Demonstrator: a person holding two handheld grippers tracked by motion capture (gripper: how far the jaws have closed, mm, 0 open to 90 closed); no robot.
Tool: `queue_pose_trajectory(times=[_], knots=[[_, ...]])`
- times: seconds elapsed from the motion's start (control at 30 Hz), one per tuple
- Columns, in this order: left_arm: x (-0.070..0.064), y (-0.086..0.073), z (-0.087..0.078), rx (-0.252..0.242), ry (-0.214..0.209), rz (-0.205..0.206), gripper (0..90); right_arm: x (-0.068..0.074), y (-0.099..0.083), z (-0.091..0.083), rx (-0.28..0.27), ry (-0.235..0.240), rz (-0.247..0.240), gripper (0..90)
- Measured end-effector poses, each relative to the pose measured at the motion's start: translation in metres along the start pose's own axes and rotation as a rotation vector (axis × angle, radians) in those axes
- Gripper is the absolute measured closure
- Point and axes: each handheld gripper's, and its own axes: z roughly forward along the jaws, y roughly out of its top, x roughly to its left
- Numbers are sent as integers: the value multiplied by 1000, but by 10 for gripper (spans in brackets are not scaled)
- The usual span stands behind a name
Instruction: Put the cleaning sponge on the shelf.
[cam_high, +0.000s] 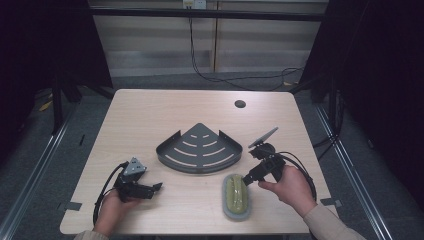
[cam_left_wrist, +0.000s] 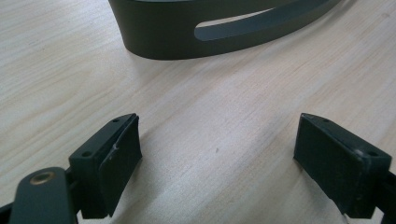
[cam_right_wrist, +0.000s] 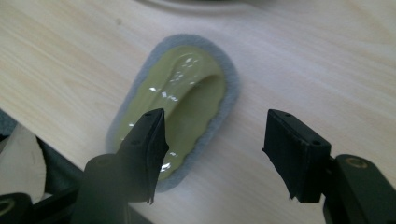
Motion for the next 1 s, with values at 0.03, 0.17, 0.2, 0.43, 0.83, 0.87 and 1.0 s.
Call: queue_pose_trajectory(times=[0.03, 0.17, 0.2, 0.43, 0.83, 0.87, 1.0], knots=[[0, 0, 0, 0, 0, -1, 140, 4, 2, 0, 17, -1, -4, 394], [0, 0, 0, 0, 2, -1, 141, 21, 6, 3, 47, -1, -39, 408], [0, 0, 0, -1, 2, 0, 140, 25, 7, 6, 57, 6, -41, 414], [0, 0, 0, 0, 1, 0, 140, 40, 13, 23, 96, 5, -59, 427], [0, 0, 0, 0, 0, 0, 141, 37, 16, 22, 128, -84, -125, 721], [0, 0, 0, 0, 0, 0, 140, 37, 16, 22, 128, -84, -125, 721], [0, 0, 0, -1, 1, 1, 140, 32, 17, 9, 125, -92, -150, 721]])
